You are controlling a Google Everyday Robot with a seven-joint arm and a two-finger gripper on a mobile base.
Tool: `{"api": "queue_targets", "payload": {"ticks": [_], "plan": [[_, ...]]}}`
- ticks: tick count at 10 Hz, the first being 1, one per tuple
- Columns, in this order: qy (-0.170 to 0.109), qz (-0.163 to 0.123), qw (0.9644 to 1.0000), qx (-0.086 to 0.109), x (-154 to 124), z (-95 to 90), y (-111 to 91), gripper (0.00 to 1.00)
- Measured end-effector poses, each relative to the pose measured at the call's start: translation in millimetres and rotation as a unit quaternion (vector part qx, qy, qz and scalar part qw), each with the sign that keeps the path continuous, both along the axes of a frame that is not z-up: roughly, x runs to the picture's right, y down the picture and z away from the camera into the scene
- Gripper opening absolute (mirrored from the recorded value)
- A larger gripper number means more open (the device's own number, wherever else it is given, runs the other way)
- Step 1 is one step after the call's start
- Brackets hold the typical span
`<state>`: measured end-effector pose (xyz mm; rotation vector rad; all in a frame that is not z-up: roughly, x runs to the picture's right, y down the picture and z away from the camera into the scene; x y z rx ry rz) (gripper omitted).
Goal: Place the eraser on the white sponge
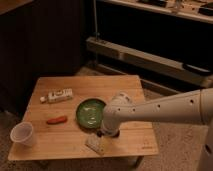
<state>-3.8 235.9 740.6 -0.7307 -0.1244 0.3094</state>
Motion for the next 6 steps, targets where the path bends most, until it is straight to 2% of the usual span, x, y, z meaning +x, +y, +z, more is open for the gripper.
{"api": "queue_targets", "payload": {"ticks": [3, 6], "plan": [[-0.046, 0.019, 0.9987, -0.008, 14, 10.0, 1, 1.00], [-0.088, 0.024, 0.9958, 0.000, 20, 16.8, -1, 1.00]]}}
